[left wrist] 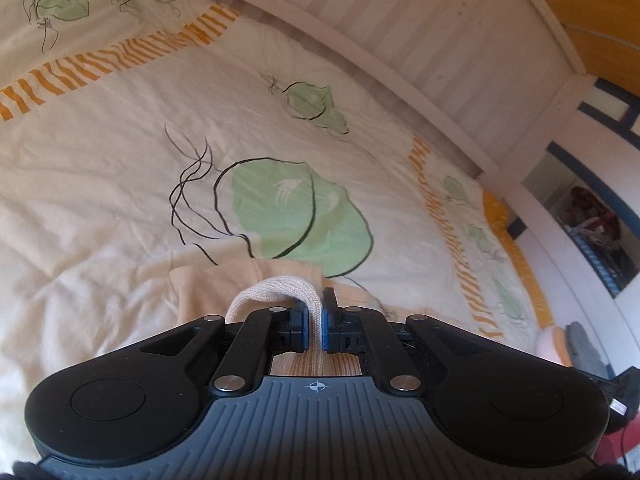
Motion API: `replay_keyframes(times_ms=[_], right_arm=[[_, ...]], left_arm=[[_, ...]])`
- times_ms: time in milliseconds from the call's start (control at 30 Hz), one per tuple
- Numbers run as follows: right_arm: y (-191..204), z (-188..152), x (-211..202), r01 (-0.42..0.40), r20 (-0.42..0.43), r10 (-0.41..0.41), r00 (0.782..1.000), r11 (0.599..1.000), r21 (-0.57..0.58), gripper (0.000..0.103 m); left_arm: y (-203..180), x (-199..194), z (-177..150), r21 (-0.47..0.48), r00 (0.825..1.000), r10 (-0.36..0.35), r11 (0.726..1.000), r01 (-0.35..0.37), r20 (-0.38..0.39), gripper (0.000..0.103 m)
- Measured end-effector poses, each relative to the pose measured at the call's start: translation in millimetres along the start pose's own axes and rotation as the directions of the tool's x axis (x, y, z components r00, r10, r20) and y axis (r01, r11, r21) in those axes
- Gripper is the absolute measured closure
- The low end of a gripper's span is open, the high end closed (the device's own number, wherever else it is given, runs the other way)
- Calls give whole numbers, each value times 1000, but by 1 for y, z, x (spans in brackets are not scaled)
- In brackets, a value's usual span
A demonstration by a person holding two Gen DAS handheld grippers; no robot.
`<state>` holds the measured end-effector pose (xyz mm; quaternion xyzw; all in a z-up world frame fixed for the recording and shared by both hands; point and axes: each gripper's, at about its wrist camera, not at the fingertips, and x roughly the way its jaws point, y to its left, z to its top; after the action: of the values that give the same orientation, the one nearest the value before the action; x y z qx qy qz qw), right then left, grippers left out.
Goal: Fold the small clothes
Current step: 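Lift the held hem with both grippers, fold it toward the collar, open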
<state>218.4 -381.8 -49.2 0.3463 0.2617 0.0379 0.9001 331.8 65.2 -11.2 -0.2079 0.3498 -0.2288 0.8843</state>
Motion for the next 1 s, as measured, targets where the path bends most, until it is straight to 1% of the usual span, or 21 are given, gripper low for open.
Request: replay_keyframes(times_ms=[100,200,300,433,633,700,767,800,867,900,933,967,1000], right_arm=[[-7,1,16,31,-18,-31,999,1000,-1,91],[-15,-1,27,53,-35,-52,998,999,5,91],[-18,-4,37,69,-50,-68,996,998,4,91],[-19,-4,45,78,-57,-78,995,997,4,91],[-19,1,52,80,-35,-80,996,997,9,91],[-19,1,60,99,-43,-99,994,995,6,91],[-20,-1,67,124,-59,-124,991,992,-1,90],[-20,-2,68,131,-64,-131,989,991,-4,90],[-20,-2,68,141,-60,-142,988,990,-12,90],[-18,-1,67,147,-56,-148,987,989,-21,89],[-16,0,65,155,-48,-156,987,987,-35,85],[-13,2,63,164,-37,-166,985,985,-56,74],[-10,3,59,180,-18,-182,983,980,-82,61]], left_arm=[[10,19,2,-2,999,30,1000,-30,-21,97],[21,33,1,-24,998,51,998,-52,-41,97],[29,42,0,-41,997,71,997,-73,-41,97],[33,45,2,-49,997,66,997,-68,-27,97],[32,48,9,-42,998,62,997,-62,-2,97],[33,55,10,-48,997,75,996,-76,-12,95],[37,66,9,-57,995,83,995,-86,-48,95],[40,70,8,-64,995,81,994,-85,-65,92],[45,73,7,-77,994,72,994,-78,-83,78],[46,71,8,-79,995,71,994,-77,-72,62],[46,67,9,-76,996,72,994,-76,-56,47],[44,61,10,-64,997,76,995,-78,-32,39],[41,54,12,-36,995,96,995,-96,-6,21]])
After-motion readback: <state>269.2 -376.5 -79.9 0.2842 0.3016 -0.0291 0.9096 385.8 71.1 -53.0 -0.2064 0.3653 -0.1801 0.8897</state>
